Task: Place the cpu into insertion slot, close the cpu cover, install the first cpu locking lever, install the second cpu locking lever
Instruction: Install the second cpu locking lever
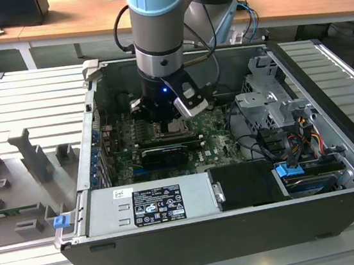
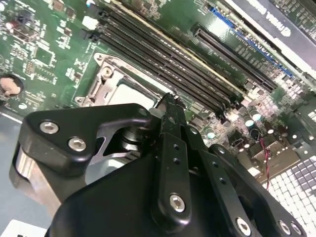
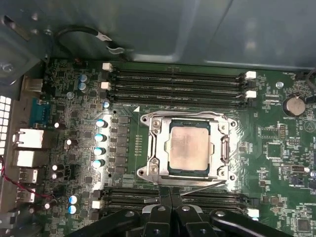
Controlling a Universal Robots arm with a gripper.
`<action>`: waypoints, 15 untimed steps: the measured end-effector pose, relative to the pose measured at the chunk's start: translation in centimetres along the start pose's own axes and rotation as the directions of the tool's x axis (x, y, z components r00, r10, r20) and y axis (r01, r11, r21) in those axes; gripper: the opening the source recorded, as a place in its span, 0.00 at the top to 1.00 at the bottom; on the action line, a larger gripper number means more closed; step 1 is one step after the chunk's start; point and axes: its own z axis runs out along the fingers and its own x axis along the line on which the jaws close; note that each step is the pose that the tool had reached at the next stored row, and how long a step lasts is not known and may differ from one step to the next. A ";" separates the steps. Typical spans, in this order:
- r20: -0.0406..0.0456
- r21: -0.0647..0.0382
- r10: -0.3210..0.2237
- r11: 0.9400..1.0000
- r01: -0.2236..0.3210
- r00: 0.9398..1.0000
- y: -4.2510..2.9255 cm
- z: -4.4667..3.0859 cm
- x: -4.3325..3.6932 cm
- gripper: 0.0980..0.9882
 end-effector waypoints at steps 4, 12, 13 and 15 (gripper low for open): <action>0.001 -0.016 0.000 1.000 0.000 1.000 -0.15 0.61 0.21 0.99; 0.003 -0.065 0.001 0.998 -0.001 1.000 -1.34 0.65 1.02 0.99; 0.003 -0.067 0.001 0.998 -0.001 1.000 -1.39 0.72 1.25 0.99; 0.004 -0.070 0.001 0.998 0.000 1.000 -1.42 0.95 1.66 0.99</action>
